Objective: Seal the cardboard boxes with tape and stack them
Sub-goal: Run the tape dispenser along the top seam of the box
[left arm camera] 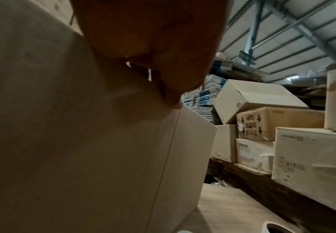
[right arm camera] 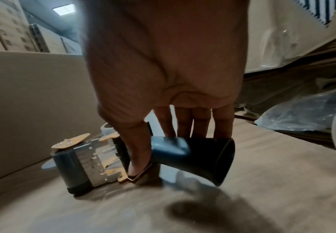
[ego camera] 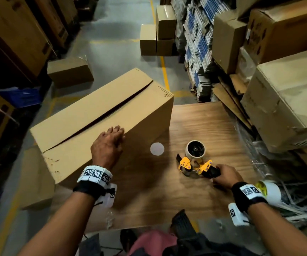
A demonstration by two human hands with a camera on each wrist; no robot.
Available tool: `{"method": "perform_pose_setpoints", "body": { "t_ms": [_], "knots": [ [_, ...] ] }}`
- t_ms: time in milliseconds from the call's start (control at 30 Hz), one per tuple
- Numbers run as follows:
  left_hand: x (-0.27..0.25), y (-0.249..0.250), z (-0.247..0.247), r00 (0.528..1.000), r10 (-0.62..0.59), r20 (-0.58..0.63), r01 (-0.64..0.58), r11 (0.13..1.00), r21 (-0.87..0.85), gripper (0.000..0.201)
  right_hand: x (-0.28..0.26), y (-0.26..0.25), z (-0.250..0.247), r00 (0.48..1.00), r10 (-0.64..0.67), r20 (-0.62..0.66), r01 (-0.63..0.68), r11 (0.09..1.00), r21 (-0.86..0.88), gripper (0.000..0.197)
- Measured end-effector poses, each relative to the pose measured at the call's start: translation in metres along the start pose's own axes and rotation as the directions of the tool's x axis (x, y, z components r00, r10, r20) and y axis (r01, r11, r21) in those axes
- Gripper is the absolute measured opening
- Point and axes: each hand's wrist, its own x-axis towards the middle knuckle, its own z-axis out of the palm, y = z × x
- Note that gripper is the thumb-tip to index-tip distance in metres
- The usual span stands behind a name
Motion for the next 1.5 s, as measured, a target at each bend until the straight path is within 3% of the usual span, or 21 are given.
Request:
{"method": "perform_pose_setpoints", "body": {
  "t_ms": [133,267,333,400,500,600,633,700,733,800,833,900,967,1200,1367,1500],
  "knots": [
    [-0.008,-0.002,-0.001,0.998,0.059,0.016,-0.058,0.998,-0.017,0.040,0.006,-0.001,0.004,0.998,-0.034,0.055,0.026,0.990,0.138,0.033],
    [-0.024,-0.011,-0.006,0.990,0.142,0.018,-0.140,0.988,-0.070,0.039,-0.018,0.002,-0.011,0.971,-0.233,0.052,0.195,0.901,0.387,0.027],
    [-0.034,-0.017,-0.007,0.981,0.192,0.035,-0.189,0.979,-0.076,0.040,-0.044,-0.002,-0.029,0.914,-0.393,0.099,0.298,0.816,0.495,0.032],
    [-0.044,-0.019,-0.008,0.971,0.235,0.049,-0.231,0.970,-0.080,0.042,-0.074,-0.016,-0.051,0.840,-0.508,0.188,0.307,0.733,0.608,0.033],
    [-0.059,-0.016,-0.013,0.952,0.301,0.058,-0.294,0.951,-0.100,0.042,-0.099,-0.048,-0.076,0.756,-0.592,0.279,0.255,0.660,0.707,0.055],
    [-0.077,-0.012,-0.011,0.919,0.390,0.060,-0.379,0.915,-0.141,0.041,-0.110,-0.087,-0.090,0.711,-0.656,0.251,0.287,0.597,0.749,0.063],
    [-0.084,-0.010,-0.013,0.926,0.373,0.060,-0.356,0.914,-0.196,0.039,-0.112,-0.101,-0.094,0.702,-0.670,0.240,0.290,0.577,0.763,0.061],
    [-0.098,-0.007,-0.023,0.962,0.252,0.100,-0.188,0.887,-0.423,0.049,-0.117,-0.126,-0.100,0.680,-0.694,0.235,0.291,0.550,0.783,0.061],
    [-0.104,-0.005,-0.031,0.971,0.187,0.148,-0.062,0.797,-0.601,0.057,-0.120,-0.138,-0.102,0.667,-0.706,0.239,0.295,0.544,0.785,0.063],
    [-0.114,-0.007,-0.046,0.969,0.142,0.203,0.121,0.443,-0.888,0.075,-0.128,-0.161,-0.108,0.644,-0.727,0.237,0.307,0.529,0.791,0.069],
    [-0.117,-0.011,-0.051,0.978,0.103,0.181,0.143,0.302,-0.943,0.084,-0.133,-0.172,-0.111,0.630,-0.741,0.233,0.322,0.522,0.790,0.070],
    [-0.120,-0.018,-0.061,0.989,-0.019,0.147,0.148,0.154,-0.977,0.107,-0.144,-0.196,-0.117,0.593,-0.773,0.226,0.364,0.508,0.781,0.065],
    [-0.119,-0.022,-0.071,0.986,-0.109,0.122,0.132,0.096,-0.987,0.118,-0.153,-0.219,-0.118,0.563,-0.789,0.246,0.366,0.505,0.782,0.062],
    [-0.115,-0.054,-0.102,0.962,-0.274,-0.005,0.021,0.092,-0.996,0.102,-0.169,-0.281,-0.098,0.503,-0.822,0.269,0.322,0.466,0.824,0.059],
    [-0.126,-0.092,-0.113,0.957,-0.290,-0.021,0.027,0.161,-0.987,0.069,-0.171,-0.316,-0.093,0.547,-0.813,0.200,0.401,0.464,0.790,0.059],
    [-0.133,-0.119,-0.113,0.956,-0.283,0.083,0.139,0.185,-0.973,0.063,-0.174,-0.342,-0.092,0.577,-0.803,0.149,0.514,0.499,0.698,0.061]
  ]
}}
